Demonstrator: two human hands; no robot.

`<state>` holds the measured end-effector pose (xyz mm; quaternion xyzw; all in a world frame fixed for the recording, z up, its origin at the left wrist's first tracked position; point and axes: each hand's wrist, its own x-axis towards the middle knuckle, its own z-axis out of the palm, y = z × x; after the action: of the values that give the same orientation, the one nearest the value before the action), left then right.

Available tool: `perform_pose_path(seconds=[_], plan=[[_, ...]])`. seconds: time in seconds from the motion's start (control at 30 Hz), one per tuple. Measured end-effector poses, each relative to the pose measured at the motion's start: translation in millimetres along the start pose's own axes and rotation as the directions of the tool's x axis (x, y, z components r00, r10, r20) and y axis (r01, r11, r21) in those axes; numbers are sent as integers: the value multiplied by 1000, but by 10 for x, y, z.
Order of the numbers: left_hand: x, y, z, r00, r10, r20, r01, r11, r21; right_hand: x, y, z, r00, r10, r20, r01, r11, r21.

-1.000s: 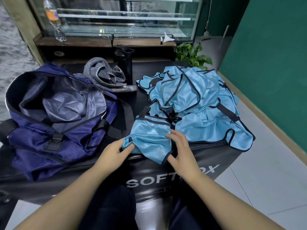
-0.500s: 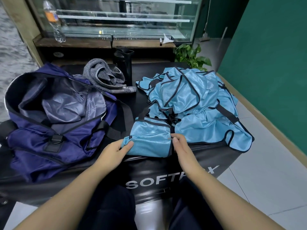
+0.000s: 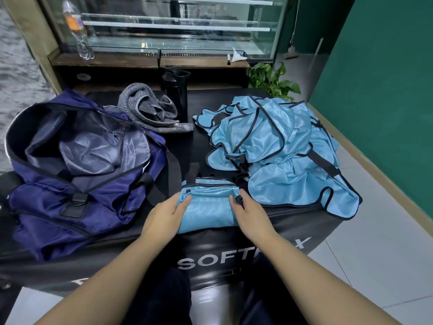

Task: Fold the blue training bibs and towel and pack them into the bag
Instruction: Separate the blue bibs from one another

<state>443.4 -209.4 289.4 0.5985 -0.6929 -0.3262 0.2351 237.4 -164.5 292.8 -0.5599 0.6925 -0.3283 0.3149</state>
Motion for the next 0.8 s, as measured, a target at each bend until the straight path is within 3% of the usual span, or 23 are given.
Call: perform_pose_path(seconds=[0.2, 0.33, 0.57, 0.7, 0.8], plan=[[178, 119, 89, 992, -115, -51, 118, 990, 80, 217, -33, 70, 992, 98, -75, -108, 984, -141], [284, 95, 139, 977, -211, -33, 214, 960, 179, 386, -64, 82, 980, 193, -46, -199, 939, -280], [448, 144, 173, 935, -350, -57, 349, 884, 310, 579, -110, 67, 947, 321, 31, -291, 891, -350], [534, 171, 104, 895, -432, 108, 416, 898, 147, 622, -145, 43, 933, 354, 70, -302, 873, -383], [490, 174, 65, 929, -342, 138, 350, 936, -37, 601, -194, 16, 922, 375, 91, -307, 855, -419]])
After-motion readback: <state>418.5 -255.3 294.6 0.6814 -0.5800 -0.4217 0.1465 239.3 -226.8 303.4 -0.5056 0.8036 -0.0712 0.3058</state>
